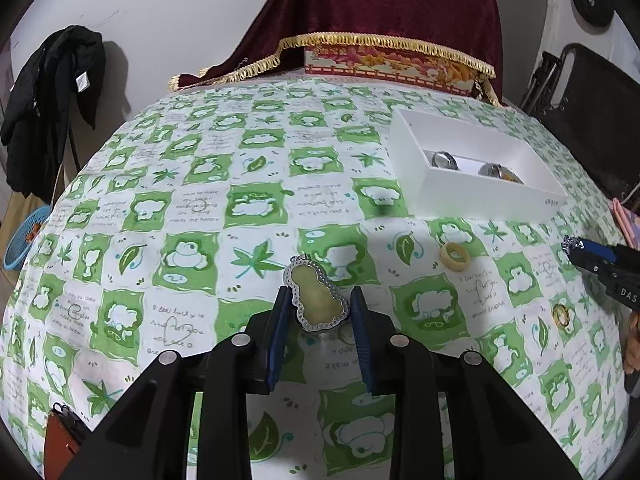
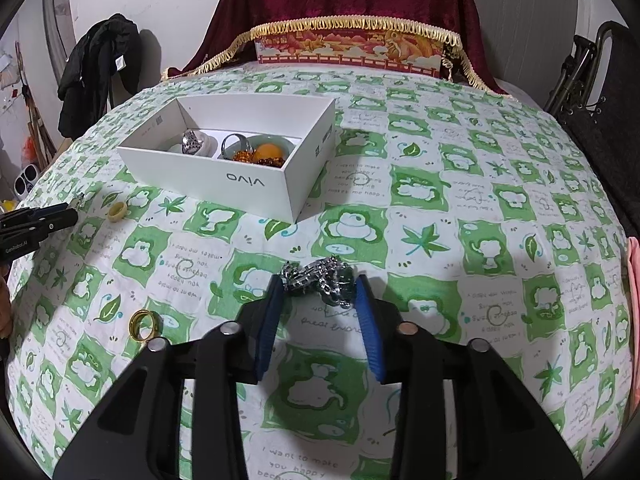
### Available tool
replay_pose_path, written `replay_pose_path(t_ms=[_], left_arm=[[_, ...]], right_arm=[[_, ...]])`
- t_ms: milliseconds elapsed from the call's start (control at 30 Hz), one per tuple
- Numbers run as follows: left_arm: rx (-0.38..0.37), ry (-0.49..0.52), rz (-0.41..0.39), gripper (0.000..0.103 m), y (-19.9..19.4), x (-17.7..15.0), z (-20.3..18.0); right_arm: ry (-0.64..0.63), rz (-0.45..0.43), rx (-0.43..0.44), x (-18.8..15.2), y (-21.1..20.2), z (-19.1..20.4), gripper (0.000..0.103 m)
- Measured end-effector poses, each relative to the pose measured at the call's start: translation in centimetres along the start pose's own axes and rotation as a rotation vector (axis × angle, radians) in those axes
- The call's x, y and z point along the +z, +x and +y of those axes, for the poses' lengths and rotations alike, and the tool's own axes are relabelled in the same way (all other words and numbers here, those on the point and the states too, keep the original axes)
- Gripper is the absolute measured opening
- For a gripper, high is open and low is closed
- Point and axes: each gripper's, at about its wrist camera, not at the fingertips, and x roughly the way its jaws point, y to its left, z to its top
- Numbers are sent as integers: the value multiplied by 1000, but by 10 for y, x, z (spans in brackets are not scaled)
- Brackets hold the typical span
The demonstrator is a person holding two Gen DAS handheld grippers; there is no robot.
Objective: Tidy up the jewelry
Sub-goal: 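Grasp the silver-framed gourd pendant with left tool while right tool grasps the dark chain bracelet, then lift the pendant and bracelet and carry them over the white box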
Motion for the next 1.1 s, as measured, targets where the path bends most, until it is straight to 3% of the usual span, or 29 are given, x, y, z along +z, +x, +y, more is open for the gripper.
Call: replay_pose_path(t_ms=[133,400,633,1100], left_arm=[[-3,22,-37,30,-7,1,-4],[-6,25,-32,30,-6,1,-6],[-44,25,-95,30,-20,3,-7],[-94,77,-131,30,-30,15,-30]], right_arm=[[13,4,16,0,0,-1,15],[13,2,21,0,0,-1,15],[38,-53,55,-1,-11,-3,15],[115,-163,169,4,-37,-9,13]])
